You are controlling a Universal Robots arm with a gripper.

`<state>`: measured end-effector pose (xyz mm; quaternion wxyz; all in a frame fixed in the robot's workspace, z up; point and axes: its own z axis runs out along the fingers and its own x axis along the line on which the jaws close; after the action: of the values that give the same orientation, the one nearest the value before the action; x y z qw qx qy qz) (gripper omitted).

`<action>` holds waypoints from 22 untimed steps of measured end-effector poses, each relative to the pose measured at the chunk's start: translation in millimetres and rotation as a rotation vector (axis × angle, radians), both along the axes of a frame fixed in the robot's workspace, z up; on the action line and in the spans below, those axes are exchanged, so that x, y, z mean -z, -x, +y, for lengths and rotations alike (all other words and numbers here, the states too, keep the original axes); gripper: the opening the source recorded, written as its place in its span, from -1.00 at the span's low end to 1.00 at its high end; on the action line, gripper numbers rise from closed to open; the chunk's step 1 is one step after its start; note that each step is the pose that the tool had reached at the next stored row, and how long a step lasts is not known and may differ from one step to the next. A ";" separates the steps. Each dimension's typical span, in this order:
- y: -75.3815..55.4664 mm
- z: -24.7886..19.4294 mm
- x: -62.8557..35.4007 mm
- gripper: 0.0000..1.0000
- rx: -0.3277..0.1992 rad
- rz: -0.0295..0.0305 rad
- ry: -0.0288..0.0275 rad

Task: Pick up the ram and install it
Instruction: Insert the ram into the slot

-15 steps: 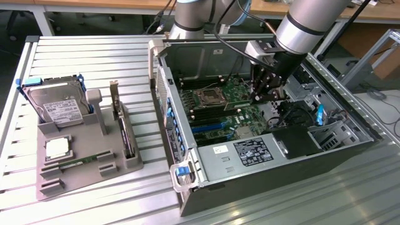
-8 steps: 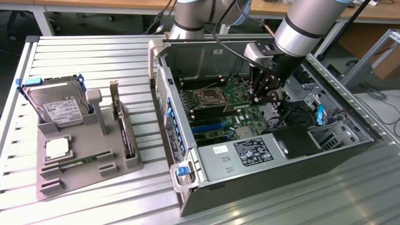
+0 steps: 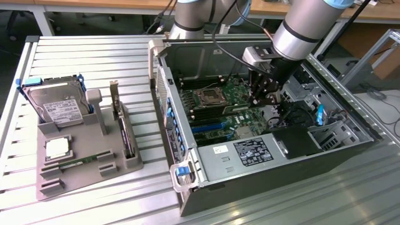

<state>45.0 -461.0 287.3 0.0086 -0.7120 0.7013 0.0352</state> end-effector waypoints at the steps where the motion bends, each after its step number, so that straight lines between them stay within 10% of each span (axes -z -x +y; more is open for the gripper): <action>1: 0.0 0.0 0.9 -0.76 0.000 0.0000 0.0001; 22: 0.0 0.0 23.2 -0.76 0.000 0.0000 0.0001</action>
<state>45.0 -461.0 264.1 0.0085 -0.7120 0.7013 0.0352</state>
